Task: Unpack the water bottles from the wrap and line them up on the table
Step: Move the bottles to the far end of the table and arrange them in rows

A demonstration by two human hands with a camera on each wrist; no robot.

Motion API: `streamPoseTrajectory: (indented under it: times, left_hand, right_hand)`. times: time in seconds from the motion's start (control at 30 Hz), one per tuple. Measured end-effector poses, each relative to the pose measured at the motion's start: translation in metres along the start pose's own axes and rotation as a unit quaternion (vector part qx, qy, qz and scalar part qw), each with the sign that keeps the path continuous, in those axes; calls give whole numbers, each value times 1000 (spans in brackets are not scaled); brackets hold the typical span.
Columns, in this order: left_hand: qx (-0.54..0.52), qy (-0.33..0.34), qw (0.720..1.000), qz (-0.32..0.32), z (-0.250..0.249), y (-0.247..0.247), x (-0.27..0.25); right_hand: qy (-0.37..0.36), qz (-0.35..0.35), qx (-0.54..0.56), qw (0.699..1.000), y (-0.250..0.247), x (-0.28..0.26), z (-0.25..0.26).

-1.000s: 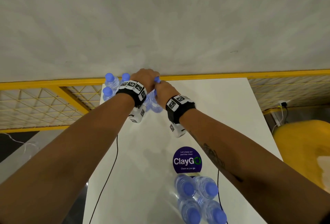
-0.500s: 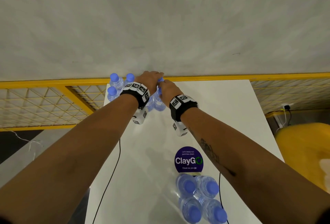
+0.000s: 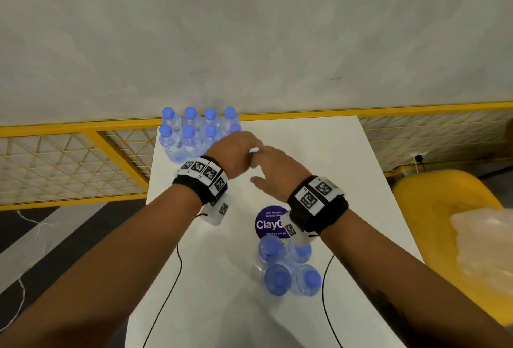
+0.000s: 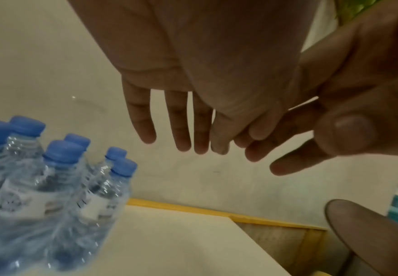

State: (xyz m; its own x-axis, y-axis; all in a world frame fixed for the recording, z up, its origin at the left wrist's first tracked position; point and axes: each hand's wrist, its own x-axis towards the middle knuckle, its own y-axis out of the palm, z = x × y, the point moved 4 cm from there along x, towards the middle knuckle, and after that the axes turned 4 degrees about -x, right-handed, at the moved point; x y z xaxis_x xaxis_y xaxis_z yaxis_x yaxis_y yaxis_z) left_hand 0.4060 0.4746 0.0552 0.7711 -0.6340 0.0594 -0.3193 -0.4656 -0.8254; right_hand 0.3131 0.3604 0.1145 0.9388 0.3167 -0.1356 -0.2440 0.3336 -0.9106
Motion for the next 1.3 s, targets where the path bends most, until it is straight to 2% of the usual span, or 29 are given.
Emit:
streamPoseTrajectory:
  times: [0.13,0.3,0.37,0.47,0.53,0.7,0.8,0.87,0.97,1.1,1.2,1.3]
  left_hand:
    - [-27,-7,998,61,-59,27,-59]
    - [19,-37,979,197,-97,69,-115]
    - [53,-52,973,218,-104,84,-125]
    - [75,-71,974,203,-108,104,-133]
    - [118,-68,971,196,-105,116,-137]
    - [114,-81,980,141,-92,129,-148]
    - [108,-83,982,128,-92,128,-149]
    - [111,-89,982,126,-92,125,-146]
    - [119,-99,979,132,-90,114,-136]
    - [128,-99,981,107,-87,80,-109]
    - [139,-94,982,82,-81,47,-73]
    - [149,-102,980,84,-66,19,-23]
  right_hand:
    - [8,49,-18,999,6,-71,8]
    - [37,123,-31,991,60,-133,11]
    - [45,161,-32,985,87,-154,13]
    - [33,169,-63,983,124,-170,14]
    - [33,147,-92,984,137,-175,14]
    - [37,107,-110,987,125,-180,25]
    - [55,114,-80,989,129,-179,20]
    - [43,129,-86,987,131,-177,21]
    - [64,128,-90,986,126,-170,16]
    - [56,69,-30,996,105,-148,10]
    - [50,36,1,998,79,-121,3]
    - [52,37,0,998,52,-84,-8]
